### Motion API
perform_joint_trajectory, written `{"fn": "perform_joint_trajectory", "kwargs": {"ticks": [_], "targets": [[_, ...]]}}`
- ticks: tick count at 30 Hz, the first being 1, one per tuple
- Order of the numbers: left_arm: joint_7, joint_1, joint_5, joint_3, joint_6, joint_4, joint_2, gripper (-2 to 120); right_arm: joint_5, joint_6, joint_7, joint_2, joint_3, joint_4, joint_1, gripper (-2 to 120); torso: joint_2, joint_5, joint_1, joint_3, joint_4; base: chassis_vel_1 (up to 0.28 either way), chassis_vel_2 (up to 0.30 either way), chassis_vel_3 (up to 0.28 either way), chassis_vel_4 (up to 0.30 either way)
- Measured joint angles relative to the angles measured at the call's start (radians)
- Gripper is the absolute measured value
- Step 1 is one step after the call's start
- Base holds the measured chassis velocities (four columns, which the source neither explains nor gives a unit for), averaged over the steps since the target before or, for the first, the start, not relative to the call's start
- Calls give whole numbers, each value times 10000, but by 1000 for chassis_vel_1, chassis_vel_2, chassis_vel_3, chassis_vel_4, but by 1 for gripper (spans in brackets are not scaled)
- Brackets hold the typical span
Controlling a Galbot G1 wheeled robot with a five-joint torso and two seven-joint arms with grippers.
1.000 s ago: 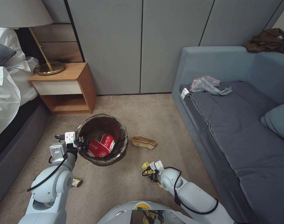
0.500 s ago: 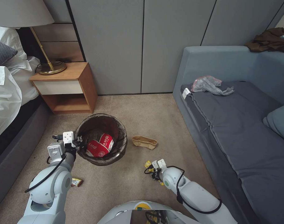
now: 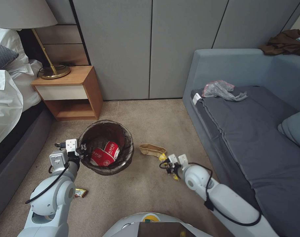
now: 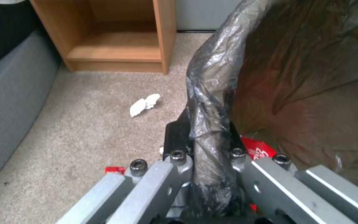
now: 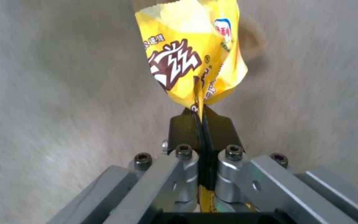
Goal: Pick up the trash bin, then pick up the garbage from the floor and place it into the trash bin.
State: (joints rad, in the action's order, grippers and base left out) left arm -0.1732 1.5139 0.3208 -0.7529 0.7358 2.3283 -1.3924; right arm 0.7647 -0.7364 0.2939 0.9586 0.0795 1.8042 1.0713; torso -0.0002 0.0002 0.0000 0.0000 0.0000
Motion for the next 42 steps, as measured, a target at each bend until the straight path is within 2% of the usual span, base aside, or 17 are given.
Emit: {"fn": "perform_joint_trajectory", "kwargs": {"ticks": [4, 7, 8, 10, 13, 14, 15, 16, 18, 21, 22, 23, 26, 28, 31, 39, 42], "targets": [[-2, 10, -11, 0, 0, -1, -20, 0, 629, -1, 205, -426, -396, 966, -34, 0, 1, 1, 0, 0, -1, 0, 0, 0, 0], [-7, 44, -27, 21, 1, -1, -27, 0, 1893, -3, 636, -947, -1046, 2594, -510, 0, 1, -1, 0, 0, -1, 0, 0, 0, 0], [-7, 44, -27, 21, 1, -1, -27, 0, 1893, -3, 636, -947, -1046, 2594, -510, 0, 1, -1, 0, 0, -1, 0, 0, 0, 0], [5, 46, -63, 78, 1, -29, -30, 0, 3140, 15, 941, -1368, -1164, 3736, -1518, 0, 2, 0, 0, 0, -1, 0, 0, 0, 0], [19, 42, -88, 125, 0, -61, -49, 0, 3667, 127, 953, -1572, -1090, 4089, -2201, 0, 1, -1, 0, 0, 2, 0, 0, 0, 0], [30, 39, -111, 152, 1, -80, -63, 0, 3951, 204, 952, -1655, -1051, 4234, -2559, 0, 1, -1, 0, 0, 1, 0, 0, 0, 0], [50, 28, -165, 207, 1, -126, -101, 0, 4806, 384, 941, -1829, -903, 4613, -3590, 0, 2, -3, 0, 0, 3, 0, 0, 0, 0], [50, 28, -165, 207, 1, -126, -101, 0, 4806, 384, 941, -1829, -903, 4613, -3590, 0, 2, -3, 0, 0, 3, 0, 0, 0, 0], [106, 0, -292, 262, 1, -207, -137, 0, 5794, 488, 447, -2014, -529, 4992, -4945, 0, 1, -2, 0, 0, 1, 0, 0, 0, 0], [199, -15, -423, 276, 1, -281, -141, 0, 6050, 587, -157, -2028, -41, 5085, -5794, 0, 2, -3, 0, -1, -4, 0, 0, 0, 0], [233, -22, -469, 294, 1, -307, -150, 0, 6261, 597, -329, -1880, 871, 4974, -6860, 0, 1, 1, 0, 0, -4, 0, 0, 0, 0], [233, -22, -469, 294, 1, -307, -150, 0, 6261, 597, -329, -1880, 871, 4974, -6860, 0, 1, 1, 0, 0, -4, 0, 0, 0, 0], [241, -63, -504, 325, -1, -355, -236, 0, 6608, 634, 72, -870, 3460, 3981, -9309, 0, 2, -8, 0, 0, 4, 0, 0, 0, 0], [243, -65, -505, 324, -2, -365, -243, 0, 6695, 638, 251, -644, 3840, 3785, -9531, 0, 2, -8, 0, 1, 4, 0, 0, 0, 0], [250, -86, -498, 253, -2, -385, -256, 0, 6842, 697, 945, 287, 5071, 2945, -9803, 0, 2, -8, 1, 1, 3, 0, 0, 0, 0], [261, -107, -423, 121, -4, -384, -180, 0, 6019, 955, 1002, 1122, 5719, 1876, -8917, 0, 2, -4, 0, 0, -3, 0, 0, 0, 0], [262, -122, -409, 121, -4, -388, -206, 0, 5636, 1063, 940, 1760, 6018, 1124, -8650, 0, 2, -5, 0, 0, -3, 0, 0, 0, 0]]}}
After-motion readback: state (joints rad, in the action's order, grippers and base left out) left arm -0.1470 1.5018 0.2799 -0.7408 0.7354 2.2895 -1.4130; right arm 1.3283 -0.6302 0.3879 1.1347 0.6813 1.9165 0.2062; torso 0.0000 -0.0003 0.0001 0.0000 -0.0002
